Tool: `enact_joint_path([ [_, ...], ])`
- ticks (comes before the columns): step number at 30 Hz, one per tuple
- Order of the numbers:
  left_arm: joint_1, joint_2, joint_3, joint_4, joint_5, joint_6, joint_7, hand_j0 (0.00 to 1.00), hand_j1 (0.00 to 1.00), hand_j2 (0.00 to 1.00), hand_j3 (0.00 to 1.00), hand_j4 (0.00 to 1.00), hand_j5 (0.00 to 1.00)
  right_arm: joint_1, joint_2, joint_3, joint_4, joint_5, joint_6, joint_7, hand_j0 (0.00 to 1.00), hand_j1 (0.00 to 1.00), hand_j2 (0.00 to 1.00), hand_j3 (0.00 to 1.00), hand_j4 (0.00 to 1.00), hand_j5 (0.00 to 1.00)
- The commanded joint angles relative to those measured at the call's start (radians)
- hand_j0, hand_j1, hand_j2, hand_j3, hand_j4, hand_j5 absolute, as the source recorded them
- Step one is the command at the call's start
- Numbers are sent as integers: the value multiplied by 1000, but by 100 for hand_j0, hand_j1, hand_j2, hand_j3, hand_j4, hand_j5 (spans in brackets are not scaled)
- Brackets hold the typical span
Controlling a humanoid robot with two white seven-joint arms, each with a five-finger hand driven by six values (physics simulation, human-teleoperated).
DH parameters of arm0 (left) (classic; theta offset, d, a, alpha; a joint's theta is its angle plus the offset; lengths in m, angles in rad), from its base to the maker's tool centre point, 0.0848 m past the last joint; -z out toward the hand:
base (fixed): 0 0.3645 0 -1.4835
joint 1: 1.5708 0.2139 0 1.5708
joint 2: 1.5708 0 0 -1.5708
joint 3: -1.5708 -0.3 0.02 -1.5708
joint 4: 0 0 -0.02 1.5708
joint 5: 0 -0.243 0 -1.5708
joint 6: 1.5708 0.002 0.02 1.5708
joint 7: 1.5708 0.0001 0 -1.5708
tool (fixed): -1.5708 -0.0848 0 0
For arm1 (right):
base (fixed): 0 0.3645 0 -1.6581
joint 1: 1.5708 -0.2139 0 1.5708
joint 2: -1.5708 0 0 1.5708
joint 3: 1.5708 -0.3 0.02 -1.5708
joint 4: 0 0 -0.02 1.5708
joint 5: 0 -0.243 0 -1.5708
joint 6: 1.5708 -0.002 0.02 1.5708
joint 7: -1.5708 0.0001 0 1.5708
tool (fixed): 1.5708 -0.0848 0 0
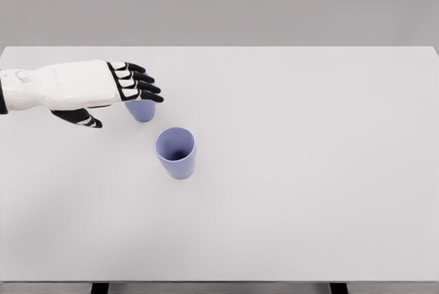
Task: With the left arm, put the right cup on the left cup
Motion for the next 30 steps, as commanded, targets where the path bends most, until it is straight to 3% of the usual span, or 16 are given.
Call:
enact_joint_path([
  [1,0,-37,-5,-1,2,3,1,100,100,100,100,100,100,0,0,0,0,-1,0,0,100,100,100,100,100,100],
  [6,-23,-77,-75,0,-1,3,1,100,100,100,100,100,100,0,0,0,0,-1,0,0,100,100,100,100,100,100],
  [15,-23,-97,-101,0,-39,3,1,100,100,100,100,100,100,0,0,0,0,-1,0,0,100,100,100,100,100,100],
  [18,-23,-137,-138,0,-102,3,1,100,100,100,100,100,100,0,0,0,0,-1,0,0,100,100,100,100,100,100],
  [30,-25,-162,-154,0,-133,3,1,100,100,100,100,100,100,0,0,0,0,-1,0,0,100,100,100,100,100,100],
])
